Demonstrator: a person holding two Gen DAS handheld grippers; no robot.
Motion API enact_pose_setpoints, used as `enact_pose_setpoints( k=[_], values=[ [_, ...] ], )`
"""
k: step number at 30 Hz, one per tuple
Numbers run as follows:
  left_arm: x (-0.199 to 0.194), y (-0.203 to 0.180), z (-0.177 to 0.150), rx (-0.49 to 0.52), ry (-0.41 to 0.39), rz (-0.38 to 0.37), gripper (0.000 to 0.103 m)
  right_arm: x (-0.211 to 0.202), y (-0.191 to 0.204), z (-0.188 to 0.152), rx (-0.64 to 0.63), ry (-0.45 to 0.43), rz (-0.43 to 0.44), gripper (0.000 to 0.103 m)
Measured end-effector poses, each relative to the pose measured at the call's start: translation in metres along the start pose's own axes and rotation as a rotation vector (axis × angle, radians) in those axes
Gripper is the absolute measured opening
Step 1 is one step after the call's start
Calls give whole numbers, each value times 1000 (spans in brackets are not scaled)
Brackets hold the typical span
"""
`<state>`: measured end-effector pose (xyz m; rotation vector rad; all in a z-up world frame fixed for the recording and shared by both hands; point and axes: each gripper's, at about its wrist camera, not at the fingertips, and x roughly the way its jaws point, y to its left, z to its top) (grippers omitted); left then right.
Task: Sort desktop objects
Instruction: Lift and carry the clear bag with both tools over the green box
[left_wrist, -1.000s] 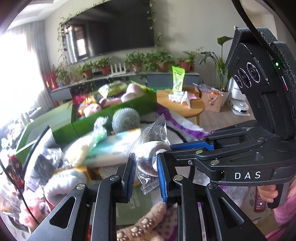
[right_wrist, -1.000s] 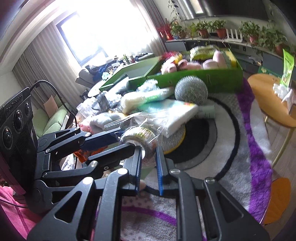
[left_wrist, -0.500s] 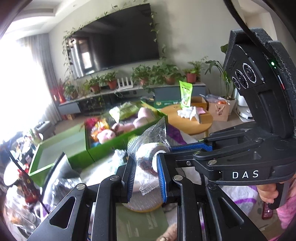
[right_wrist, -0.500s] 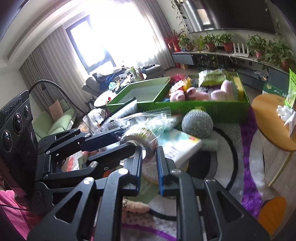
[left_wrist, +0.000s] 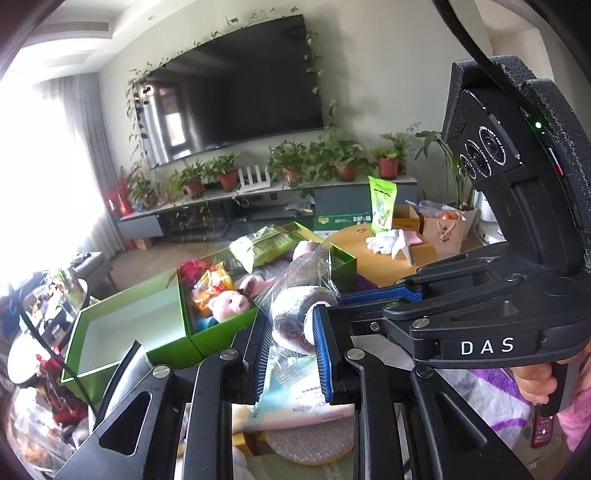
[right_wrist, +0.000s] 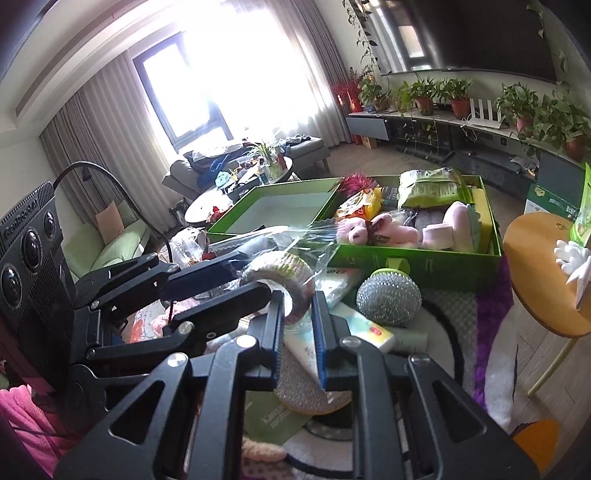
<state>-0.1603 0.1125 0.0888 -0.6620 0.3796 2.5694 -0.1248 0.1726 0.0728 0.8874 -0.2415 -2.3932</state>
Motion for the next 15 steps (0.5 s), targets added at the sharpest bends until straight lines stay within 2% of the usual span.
enact_pose_setpoints(
  k=[15],
  values=[
    [50, 33, 41, 27, -1, -29, 22, 41, -37, 55, 59, 13, 20, 16]
  ],
)
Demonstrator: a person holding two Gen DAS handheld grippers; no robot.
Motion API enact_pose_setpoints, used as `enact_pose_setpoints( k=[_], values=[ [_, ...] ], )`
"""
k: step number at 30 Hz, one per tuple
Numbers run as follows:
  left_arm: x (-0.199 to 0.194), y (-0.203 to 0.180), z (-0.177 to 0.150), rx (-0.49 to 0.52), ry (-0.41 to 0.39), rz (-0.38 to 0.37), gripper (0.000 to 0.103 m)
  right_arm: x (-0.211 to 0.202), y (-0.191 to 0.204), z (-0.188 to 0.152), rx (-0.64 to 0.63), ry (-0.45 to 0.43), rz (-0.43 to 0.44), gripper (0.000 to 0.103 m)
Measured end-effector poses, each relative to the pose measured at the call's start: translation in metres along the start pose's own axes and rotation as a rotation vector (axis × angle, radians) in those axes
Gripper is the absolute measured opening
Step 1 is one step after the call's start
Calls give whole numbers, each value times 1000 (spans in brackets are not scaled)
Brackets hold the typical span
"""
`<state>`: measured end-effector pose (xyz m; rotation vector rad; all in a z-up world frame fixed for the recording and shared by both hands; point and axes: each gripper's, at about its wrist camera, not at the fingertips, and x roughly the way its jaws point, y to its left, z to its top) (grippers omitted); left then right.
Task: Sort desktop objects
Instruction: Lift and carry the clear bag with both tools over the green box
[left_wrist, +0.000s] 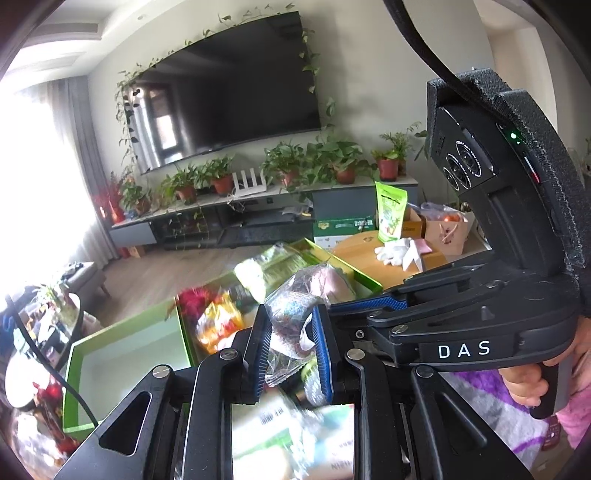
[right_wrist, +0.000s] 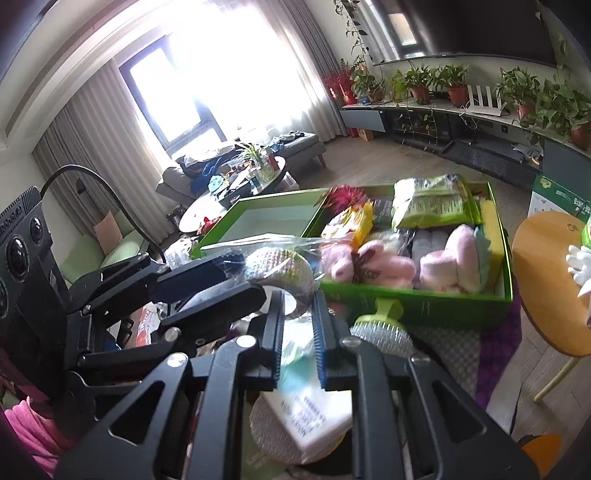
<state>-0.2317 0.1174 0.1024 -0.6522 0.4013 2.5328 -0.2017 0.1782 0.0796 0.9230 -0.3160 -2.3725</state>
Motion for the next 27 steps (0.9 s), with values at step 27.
enact_pose_setpoints(
  k=[27],
  values=[
    [99, 63, 55, -54, 22, -31, 22, 64, -63, 87, 66, -10, 13, 16]
  ],
)
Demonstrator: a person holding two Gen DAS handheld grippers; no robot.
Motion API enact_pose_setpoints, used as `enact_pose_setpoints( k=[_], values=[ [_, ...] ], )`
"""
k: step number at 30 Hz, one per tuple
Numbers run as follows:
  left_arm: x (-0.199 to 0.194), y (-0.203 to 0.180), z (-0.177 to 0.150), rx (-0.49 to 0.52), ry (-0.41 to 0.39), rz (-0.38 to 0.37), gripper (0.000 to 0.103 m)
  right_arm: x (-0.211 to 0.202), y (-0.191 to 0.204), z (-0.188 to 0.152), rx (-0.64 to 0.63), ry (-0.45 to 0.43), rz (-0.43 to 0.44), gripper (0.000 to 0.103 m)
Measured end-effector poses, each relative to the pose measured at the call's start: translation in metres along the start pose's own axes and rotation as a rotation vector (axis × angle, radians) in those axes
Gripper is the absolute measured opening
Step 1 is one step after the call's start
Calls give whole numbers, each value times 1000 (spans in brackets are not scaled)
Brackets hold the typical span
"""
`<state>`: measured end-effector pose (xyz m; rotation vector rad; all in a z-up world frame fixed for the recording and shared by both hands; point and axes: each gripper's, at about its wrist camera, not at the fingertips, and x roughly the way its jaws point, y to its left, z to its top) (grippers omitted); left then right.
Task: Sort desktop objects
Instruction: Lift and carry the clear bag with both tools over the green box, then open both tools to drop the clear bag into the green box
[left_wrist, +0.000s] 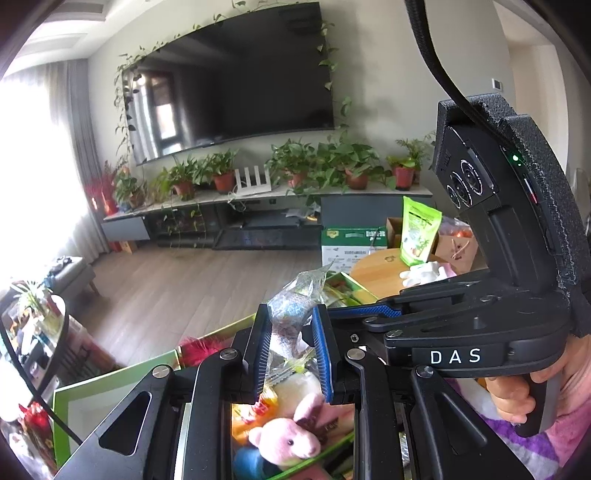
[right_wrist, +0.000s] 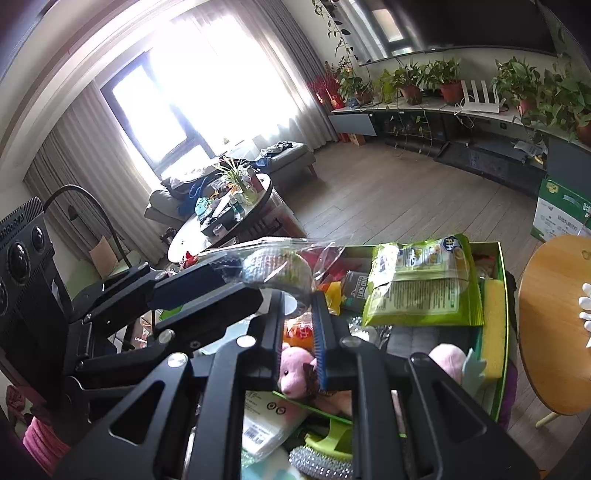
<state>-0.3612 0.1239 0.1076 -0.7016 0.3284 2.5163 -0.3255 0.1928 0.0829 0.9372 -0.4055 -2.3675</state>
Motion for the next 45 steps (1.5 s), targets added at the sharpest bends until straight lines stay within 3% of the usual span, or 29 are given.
enact_pose_setpoints(
  k=[17, 32, 45],
  values=[
    [71, 44, 0, -41, 70, 2, 22, 69, -39, 30, 49, 61, 29, 16],
    [110, 69, -17, -90, 124, -13, 19, 110, -52, 37, 3, 125, -73, 15],
    [123, 73, -25, -82, 197, 22, 19, 123, -52, 37, -46, 163, -177, 13]
  ],
)
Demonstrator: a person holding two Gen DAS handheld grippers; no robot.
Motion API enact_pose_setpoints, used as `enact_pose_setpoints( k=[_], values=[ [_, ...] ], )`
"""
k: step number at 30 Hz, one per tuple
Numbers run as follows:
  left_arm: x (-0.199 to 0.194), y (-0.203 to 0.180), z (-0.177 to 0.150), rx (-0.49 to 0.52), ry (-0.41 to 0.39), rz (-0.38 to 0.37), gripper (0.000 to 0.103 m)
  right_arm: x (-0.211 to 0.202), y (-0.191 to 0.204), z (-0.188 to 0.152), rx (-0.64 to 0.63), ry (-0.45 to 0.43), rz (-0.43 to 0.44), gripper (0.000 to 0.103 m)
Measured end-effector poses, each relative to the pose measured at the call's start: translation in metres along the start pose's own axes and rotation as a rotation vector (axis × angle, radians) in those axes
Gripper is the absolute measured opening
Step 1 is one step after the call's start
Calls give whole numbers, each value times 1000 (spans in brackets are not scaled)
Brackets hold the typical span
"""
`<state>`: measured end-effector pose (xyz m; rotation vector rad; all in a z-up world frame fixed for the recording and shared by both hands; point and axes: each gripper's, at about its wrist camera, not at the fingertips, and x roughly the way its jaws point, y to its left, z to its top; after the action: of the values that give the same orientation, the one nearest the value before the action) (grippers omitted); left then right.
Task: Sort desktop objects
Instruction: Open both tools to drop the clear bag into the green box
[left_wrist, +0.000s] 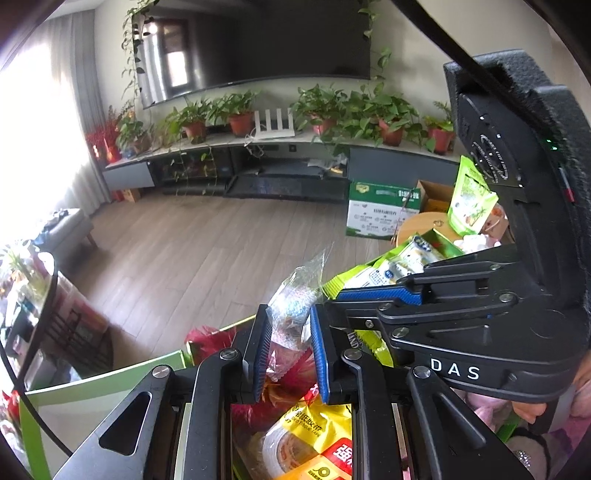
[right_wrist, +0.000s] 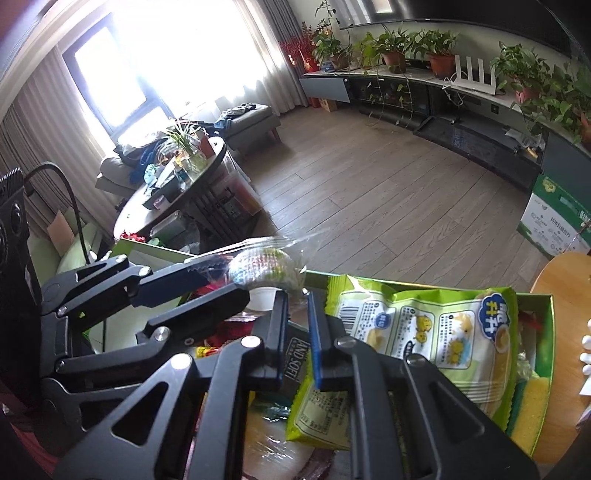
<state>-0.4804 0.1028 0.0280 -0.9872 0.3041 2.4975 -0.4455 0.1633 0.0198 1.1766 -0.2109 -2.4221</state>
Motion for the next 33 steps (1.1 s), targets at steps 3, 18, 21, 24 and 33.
enact_pose_setpoints(
  k=[3, 18, 21, 24, 33],
  values=[
    [3, 1, 0, -5, 12, 2, 19, -3, -1, -2, -4, 8, 0, 13],
    [1, -19, -2, 82, 40, 4, 24, -27, 2, -5, -9, -38, -24, 24],
    [-7, -16, 2, 65, 39, 13, 29, -29, 8, -4, -19, -34, -27, 24],
    [-16, -14, 5, 50, 34, 25, 38, -37, 14, -4, -21, -43, -30, 24],
    [-52, -25, 12, 60, -21, 45, 42, -71, 30, -5, -27, -81, -38, 24]
  ],
)
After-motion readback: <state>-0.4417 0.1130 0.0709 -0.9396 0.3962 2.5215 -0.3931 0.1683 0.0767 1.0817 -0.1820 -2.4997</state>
